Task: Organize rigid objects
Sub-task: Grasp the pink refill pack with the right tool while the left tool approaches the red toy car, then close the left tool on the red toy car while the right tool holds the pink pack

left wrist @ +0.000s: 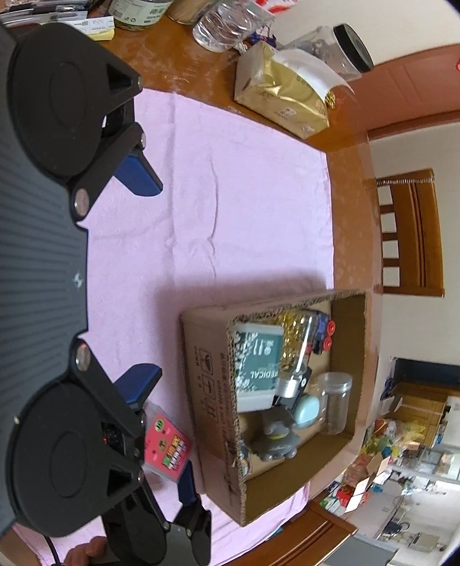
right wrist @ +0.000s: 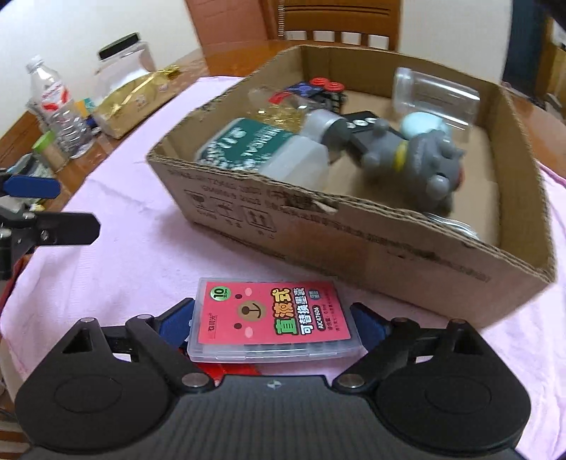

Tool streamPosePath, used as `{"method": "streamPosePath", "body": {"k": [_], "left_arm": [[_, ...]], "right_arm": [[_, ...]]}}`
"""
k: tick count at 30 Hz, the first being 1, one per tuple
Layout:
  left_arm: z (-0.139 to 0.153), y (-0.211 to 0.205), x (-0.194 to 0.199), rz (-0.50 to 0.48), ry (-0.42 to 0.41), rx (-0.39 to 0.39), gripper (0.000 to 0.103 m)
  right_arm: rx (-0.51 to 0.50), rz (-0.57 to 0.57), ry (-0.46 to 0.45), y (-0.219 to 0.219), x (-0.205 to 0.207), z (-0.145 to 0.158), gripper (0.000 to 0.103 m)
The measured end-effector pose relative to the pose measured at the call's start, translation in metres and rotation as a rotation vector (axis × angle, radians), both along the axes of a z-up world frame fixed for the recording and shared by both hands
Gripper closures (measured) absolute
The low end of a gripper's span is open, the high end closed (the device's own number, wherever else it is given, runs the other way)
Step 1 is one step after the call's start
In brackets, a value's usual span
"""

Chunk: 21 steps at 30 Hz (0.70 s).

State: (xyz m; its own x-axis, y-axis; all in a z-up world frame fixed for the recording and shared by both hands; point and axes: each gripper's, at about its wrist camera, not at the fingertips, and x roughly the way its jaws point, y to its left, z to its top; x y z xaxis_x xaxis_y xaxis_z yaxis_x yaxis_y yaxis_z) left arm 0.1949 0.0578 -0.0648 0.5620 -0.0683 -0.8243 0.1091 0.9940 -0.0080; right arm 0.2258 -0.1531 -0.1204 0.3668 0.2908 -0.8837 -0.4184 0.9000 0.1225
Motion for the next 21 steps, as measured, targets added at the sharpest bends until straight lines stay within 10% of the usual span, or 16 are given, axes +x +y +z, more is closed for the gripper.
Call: {"method": "streamPosePath", "body": {"k": [9,21], "left_arm": [[-0.011,-0.035,0.001,-0.170,0.028,-0.017,0.003],[-0.029,-0.097,-0.006,-0.475,0.087,-0.039,0.003]], "right_arm": [[-0.117,-0.165,-0.034,-0.042,-0.015,0.001,0.008],[-0.265,-0.082,-0.076,-0.067,-0.043,-0.004,0.000]]}}
